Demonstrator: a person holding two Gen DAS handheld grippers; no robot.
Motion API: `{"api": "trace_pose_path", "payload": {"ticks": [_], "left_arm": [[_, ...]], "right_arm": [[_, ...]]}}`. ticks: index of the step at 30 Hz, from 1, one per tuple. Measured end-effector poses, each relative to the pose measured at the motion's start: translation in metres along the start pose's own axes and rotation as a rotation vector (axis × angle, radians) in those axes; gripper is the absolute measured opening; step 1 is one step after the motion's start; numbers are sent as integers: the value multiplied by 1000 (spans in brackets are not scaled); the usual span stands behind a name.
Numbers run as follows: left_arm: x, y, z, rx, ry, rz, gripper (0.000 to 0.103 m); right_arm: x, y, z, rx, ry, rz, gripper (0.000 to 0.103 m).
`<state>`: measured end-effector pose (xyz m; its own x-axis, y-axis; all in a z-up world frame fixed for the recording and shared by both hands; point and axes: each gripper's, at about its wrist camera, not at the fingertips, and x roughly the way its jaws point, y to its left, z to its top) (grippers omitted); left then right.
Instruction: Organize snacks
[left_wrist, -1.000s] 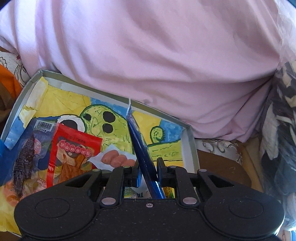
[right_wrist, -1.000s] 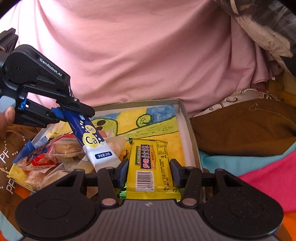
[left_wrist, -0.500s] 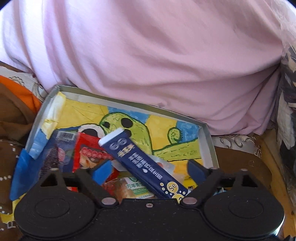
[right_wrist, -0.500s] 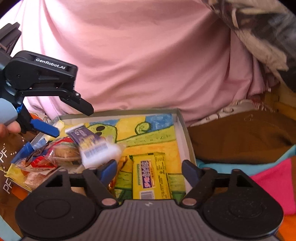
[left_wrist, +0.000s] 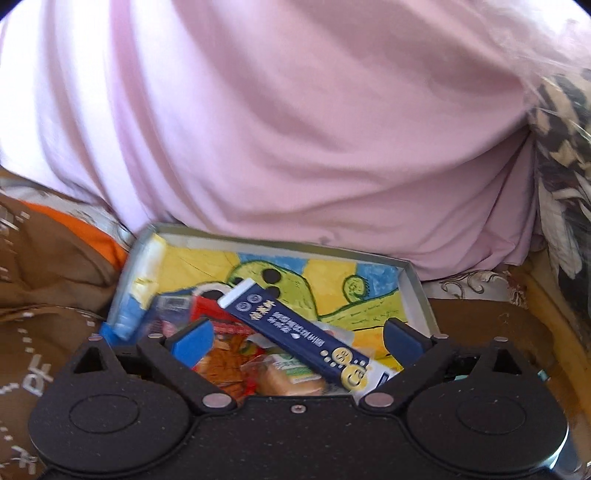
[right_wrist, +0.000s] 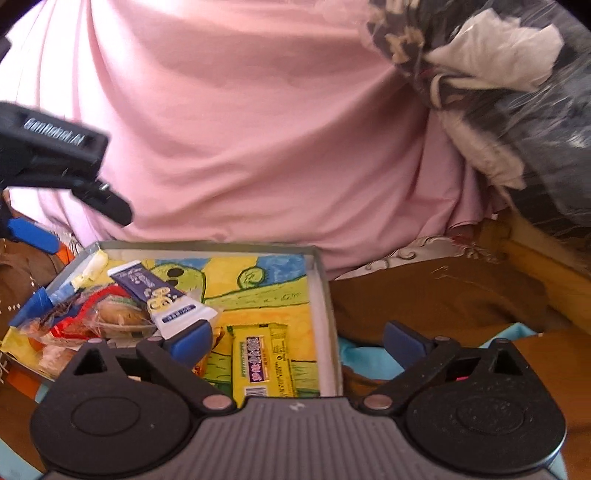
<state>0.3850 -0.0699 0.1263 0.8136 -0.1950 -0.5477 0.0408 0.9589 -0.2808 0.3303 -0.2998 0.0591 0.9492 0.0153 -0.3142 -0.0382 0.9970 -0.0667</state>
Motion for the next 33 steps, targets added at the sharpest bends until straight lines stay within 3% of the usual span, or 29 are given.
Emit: {"api": "trace_pose_path", "payload": {"ticks": [5, 14, 24, 33], "left_arm": [[-33, -7, -15, 74, -80, 67, 99], [-85, -2, -32, 106, -188, 98, 99], [-138, 10, -61, 106, -258, 116, 99], [-176, 24, -100, 95, -283, 141, 99]], "right_arm": [[-21, -1, 6, 13, -34, 16, 103], [-64, -3, 20, 69, -70, 48, 103], [-115, 8, 33, 85, -114, 107, 103], [-158, 18, 23, 106, -122, 148, 103]]}}
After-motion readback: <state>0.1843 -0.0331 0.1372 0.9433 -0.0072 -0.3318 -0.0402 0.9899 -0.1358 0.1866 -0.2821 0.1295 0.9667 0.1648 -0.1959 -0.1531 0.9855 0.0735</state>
